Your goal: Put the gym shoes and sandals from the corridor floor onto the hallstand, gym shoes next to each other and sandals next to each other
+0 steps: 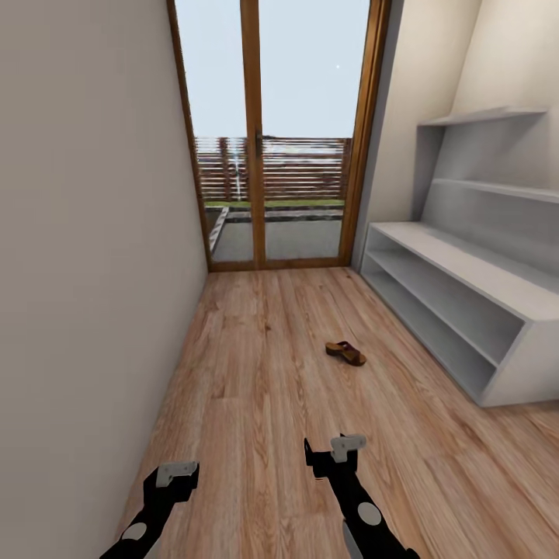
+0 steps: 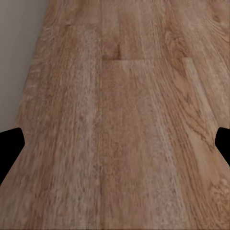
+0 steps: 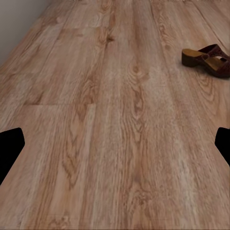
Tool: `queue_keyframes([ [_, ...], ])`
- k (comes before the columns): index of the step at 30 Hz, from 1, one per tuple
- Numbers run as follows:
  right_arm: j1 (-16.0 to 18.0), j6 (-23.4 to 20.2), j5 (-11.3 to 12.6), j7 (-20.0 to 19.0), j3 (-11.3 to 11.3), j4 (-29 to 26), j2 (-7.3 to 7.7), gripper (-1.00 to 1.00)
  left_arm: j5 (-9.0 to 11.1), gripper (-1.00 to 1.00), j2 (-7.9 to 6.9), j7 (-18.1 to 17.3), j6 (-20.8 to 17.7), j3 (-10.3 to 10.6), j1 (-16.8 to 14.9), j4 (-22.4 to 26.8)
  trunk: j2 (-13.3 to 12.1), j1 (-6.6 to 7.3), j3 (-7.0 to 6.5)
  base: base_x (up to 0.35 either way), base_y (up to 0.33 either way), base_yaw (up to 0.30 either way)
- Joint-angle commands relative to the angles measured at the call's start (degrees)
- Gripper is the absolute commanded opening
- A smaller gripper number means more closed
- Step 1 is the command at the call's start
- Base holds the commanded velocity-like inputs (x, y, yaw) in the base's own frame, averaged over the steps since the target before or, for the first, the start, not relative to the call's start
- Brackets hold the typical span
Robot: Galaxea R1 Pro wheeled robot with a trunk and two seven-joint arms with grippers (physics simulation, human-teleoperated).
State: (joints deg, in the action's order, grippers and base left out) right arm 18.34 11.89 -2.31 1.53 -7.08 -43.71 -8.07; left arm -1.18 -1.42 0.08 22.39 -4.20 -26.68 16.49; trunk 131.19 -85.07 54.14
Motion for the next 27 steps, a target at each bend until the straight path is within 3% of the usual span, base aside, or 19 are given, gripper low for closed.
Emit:
queue_keyframes([
  [1, 0.03, 0.14, -0.24, 0.15, -0.04, 0.03, 0.03, 1.0, -0.13, 1.0, 0.04, 0.01, 0.19, -0.2, -0.04, -0.05, 0.02, -0.02, 0.05, 0.173, 0.0, 0.0],
  [16, 0.03, 0.22, -0.16, 0.14, -0.12, 0.07, -0.01, 1.0, -0.38, 1.0, 0.28, 0.42, 0.19, 0.02, -0.04, 0.03, 0.02, -0.02, 0.05, 0.036, 0.0, -0.019],
  [23, 0.01, 0.23, -0.26, 0.24, -0.09, 0.61, 0.06, 1.0, -0.39, 1.0, 0.22, 0.56, 0.11, 0.22, -0.04, 0.48, 0.02, -0.02, 0.05, 0.0, 0.0, -0.24],
  [27, -0.09, 0.96, -0.26, 0.34, 0.16, 0.61, 1.35, 1.0, -0.36, 1.0, 0.25, 0.46, -0.01, 0.08, -0.04, 1.37, 0.02, -0.02, 0.05, 0.0, 0.0, -0.288],
])
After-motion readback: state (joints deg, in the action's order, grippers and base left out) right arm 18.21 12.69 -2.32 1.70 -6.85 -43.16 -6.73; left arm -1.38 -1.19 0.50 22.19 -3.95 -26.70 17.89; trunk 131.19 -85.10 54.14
